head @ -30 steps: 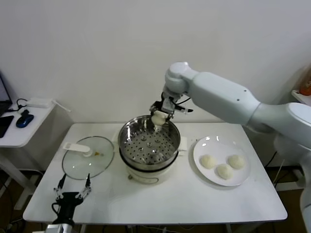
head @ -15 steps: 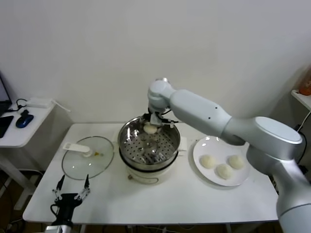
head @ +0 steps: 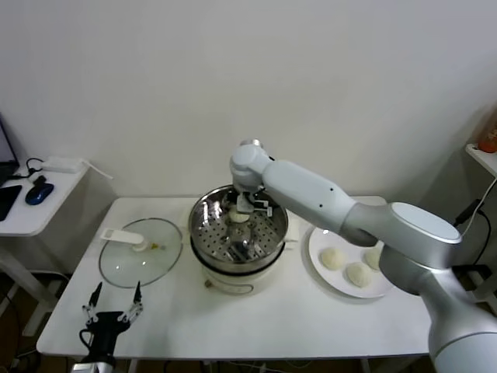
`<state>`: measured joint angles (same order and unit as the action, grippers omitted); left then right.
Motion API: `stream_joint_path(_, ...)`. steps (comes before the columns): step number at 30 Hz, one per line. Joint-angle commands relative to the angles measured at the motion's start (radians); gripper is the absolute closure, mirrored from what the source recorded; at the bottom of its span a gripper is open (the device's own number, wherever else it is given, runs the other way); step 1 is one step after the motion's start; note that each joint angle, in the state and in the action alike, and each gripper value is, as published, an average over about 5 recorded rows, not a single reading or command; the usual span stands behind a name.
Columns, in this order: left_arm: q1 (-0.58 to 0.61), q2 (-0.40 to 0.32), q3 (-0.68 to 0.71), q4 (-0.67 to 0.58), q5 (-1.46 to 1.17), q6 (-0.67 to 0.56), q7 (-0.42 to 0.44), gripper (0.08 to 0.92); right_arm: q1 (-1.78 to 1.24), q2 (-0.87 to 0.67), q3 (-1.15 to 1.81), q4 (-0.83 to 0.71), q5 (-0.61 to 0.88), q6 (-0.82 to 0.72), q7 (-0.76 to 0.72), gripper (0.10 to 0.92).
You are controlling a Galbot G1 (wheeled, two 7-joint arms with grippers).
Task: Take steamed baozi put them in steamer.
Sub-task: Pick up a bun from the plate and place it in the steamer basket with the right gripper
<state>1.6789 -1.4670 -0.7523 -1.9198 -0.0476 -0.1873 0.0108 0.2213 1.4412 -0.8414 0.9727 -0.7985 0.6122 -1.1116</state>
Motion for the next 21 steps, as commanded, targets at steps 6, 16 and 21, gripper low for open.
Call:
stream_joint_path(6,-0.001,-0.003,0.001,-0.006,-0.012,-0.003,0.001,0.177,-0.023,0.008,0.049,0.004,-0.091,0.021,0.009,0.21)
stream_joint_path(16,0.004,-0.006,-0.001,-0.015,-0.012,0.0,0.0,0.177,0.1,-0.1,-0.022,0.125,0.129,0.053,-0.058,0.202)
stream_joint_path(21,0.003,-0.007,0.001,-0.022,-0.012,0.004,0.0,0.177,0.281,-0.256,-0.192,0.209,0.513,-0.091,-0.097,0.203)
